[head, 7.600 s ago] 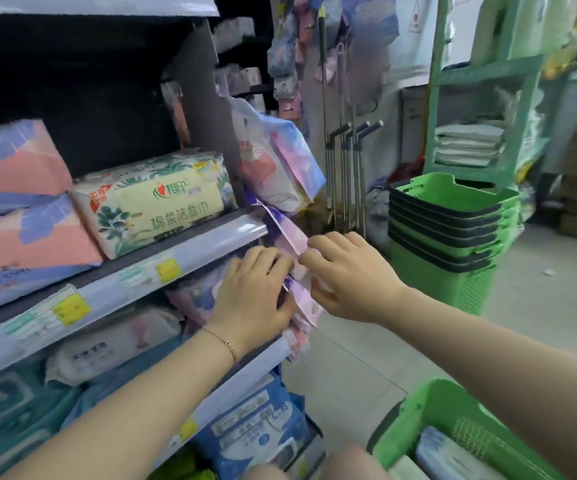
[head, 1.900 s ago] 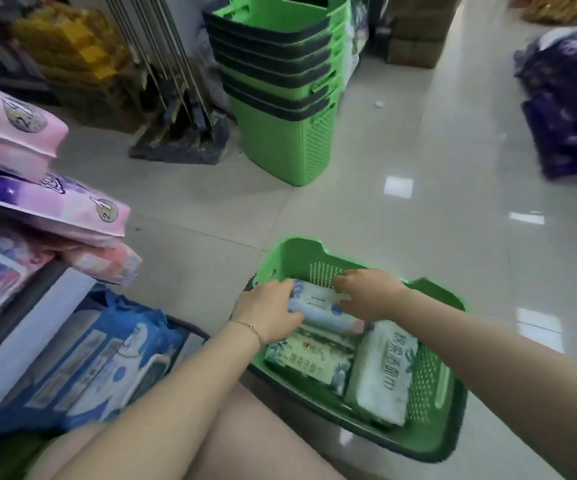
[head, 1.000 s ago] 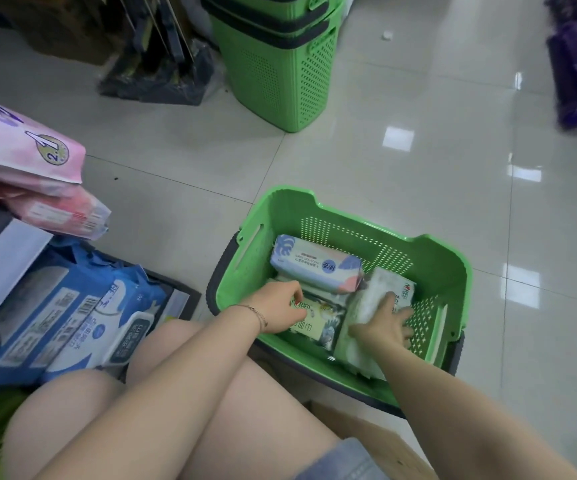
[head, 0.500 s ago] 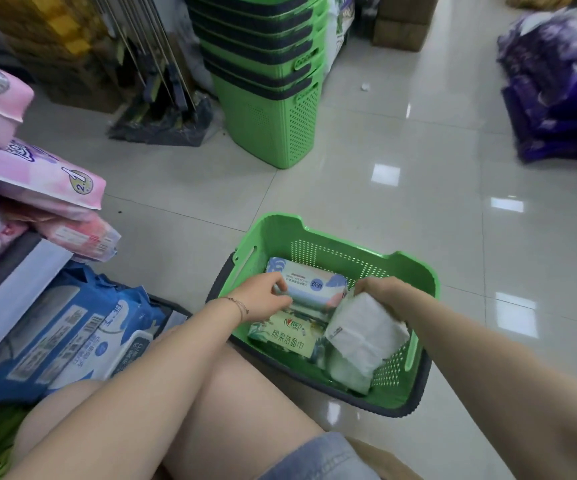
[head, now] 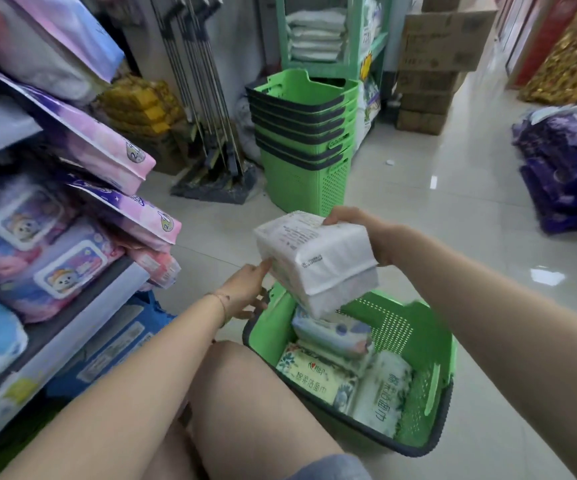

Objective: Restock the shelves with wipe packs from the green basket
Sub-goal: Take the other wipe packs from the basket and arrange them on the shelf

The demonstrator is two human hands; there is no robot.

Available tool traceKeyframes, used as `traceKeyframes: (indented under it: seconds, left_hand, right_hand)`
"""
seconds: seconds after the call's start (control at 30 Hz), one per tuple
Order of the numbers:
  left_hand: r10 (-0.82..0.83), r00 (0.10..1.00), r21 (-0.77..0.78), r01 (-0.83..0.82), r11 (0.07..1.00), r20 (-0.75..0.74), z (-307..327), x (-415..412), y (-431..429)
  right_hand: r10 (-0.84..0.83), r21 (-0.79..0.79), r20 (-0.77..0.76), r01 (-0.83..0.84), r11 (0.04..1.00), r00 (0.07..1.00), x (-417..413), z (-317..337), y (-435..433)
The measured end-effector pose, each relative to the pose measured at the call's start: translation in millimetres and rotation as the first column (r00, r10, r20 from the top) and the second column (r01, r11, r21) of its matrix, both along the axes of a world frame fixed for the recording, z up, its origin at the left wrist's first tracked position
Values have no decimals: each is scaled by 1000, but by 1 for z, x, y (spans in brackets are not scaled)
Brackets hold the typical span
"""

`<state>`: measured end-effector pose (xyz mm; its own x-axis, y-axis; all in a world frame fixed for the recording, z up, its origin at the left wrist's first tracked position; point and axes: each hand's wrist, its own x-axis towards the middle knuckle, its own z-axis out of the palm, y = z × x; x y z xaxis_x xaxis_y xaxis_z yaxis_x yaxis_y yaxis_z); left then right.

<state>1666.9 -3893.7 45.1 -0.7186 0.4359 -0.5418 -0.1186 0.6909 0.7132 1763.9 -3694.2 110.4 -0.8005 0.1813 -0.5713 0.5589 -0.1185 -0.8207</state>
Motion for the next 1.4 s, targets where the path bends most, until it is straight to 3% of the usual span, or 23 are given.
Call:
traceKeyframes:
  seconds: [0.1, 0.23, 0.37, 0.47, 0.5, 0.57, 0.63, 0.7, 0.77, 0.83, 0.93, 1.0, 1.1, 1.4]
  left_hand:
    - [182, 939, 234, -255, 938, 292, 32, -8, -23]
    - [73, 866, 539, -371, 756, 494, 65, -21, -51]
    - [79, 851, 701, -476, 531, 518, 103, -18, -68]
    - [227, 839, 724, -542, 426, 495, 125, -18, -72]
    - [306, 840, 737, -541, 405, 448, 131, -19, -72]
    - [529, 812, 790, -485, 376, 247, 139, -26, -73]
    - [642, 764, 803, -348, 484, -55, 147, -27, -78]
    - [596, 662, 656, -204, 727, -454, 154, -26, -86]
    - [414, 476, 385, -162, 909, -776, 161, -24, -97]
    - [190, 330, 139, -171, 975, -925, 170, -21, -105]
    - [-70, 128, -95, -198, 976, -989, 181, -18, -112]
    - [-153, 52, -161, -204, 966, -987, 187, -17, -119]
    - [-189, -52, -175, -202, 964, -981, 197, -16, -130]
    - [-355, -379, -269, -263, 927, -854, 247, -13, -170]
  right_hand:
    - [-57, -100, -161, 42, 994, 985, -14, 25, -27]
    - [-7, -229, -319, -70, 971, 948, -32, 37, -61]
    - [93, -161, -316, -149, 976, 944, -49, 48, -80]
    - [196, 158, -235, -162, 974, 952, -58, 60, -88]
    - [216, 256, -224, -157, 954, 950, -61, 64, -90]
    - [185, 307, -266, -99, 947, 946, -68, 73, -93]
    - [116, 264, -370, -15, 964, 922, -70, 88, -98]
    - [100, 253, -491, 33, 967, 865, -69, 104, -103]
    - [94, 249, -619, 81, 965, 780, -67, 119, -108]
    - [139, 307, -669, 101, 946, 730, -66, 132, -113]
    - [262, 446, -633, 67, 892, 728, -67, 146, -122]
    - [317, 459, -590, -14, 888, 743, -70, 153, -131]
    - [362, 405, -578, -128, 905, 731, -81, 152, -139]
    - [228, 213, -820, -88, 973, 525, -91, 166, -169]
